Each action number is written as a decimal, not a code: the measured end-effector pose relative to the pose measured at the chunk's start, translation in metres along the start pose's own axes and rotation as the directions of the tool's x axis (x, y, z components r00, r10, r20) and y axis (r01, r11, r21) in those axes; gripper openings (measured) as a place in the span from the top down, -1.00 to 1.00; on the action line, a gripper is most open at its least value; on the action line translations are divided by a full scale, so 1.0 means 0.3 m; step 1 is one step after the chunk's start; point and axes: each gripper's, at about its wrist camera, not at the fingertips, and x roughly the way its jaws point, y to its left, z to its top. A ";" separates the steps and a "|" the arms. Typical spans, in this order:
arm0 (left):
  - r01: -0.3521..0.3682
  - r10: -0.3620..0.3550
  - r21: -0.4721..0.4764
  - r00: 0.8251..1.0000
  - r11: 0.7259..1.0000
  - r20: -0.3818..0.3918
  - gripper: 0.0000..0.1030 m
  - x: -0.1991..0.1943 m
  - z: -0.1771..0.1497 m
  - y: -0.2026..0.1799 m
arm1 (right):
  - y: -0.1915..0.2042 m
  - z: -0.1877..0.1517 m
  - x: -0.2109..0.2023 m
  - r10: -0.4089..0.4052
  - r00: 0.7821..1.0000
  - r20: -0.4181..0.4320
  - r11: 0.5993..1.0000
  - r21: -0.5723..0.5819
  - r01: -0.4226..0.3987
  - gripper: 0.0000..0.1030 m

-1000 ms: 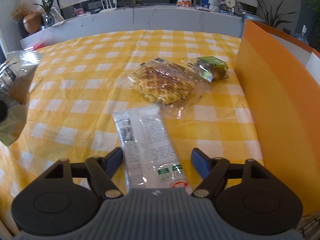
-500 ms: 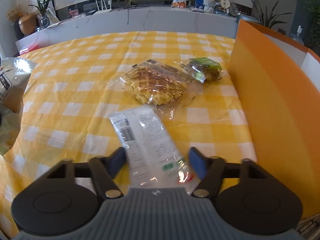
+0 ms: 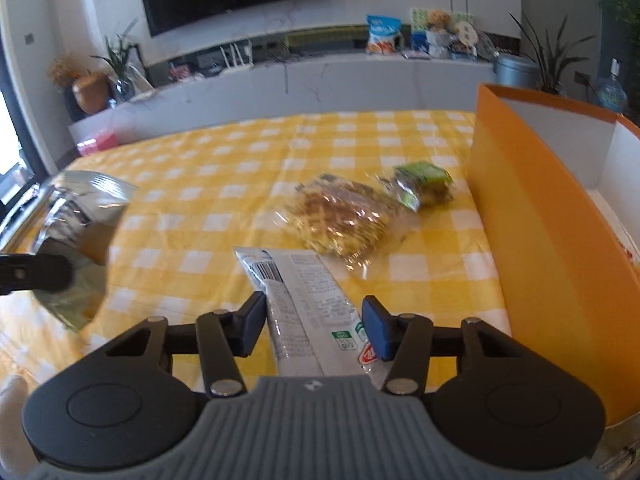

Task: Organize snacks
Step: 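Carry the strip packet over the orange box and open the right gripper, then lower the white snack bag into the orange box and open the left gripper, then move both empty grippers back over the remaining snacks on the table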

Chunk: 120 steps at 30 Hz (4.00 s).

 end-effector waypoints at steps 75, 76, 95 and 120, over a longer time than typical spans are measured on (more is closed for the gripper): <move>0.454 -0.447 0.080 0.890 0.887 -0.096 -0.17 0.413 0.237 -0.899 | -0.830 0.131 -0.488 -0.413 0.886 0.213 0.753 0.626 0.200 -0.60; 0.455 -0.447 0.088 0.889 0.886 -0.096 -0.17 0.421 0.235 -0.914 | -0.831 0.131 -0.486 -0.409 0.887 0.214 0.755 0.625 0.197 -0.60; 0.333 -0.330 0.113 0.943 0.936 -0.043 -0.77 0.422 0.217 -0.968 | -0.823 0.114 -0.461 -0.373 0.905 0.203 0.749 0.642 0.165 -0.60; 0.289 -0.296 0.114 0.954 0.951 0.047 -0.78 0.262 0.285 -0.885 | -0.818 0.120 -0.451 -0.338 0.923 0.185 0.760 0.632 0.152 -0.67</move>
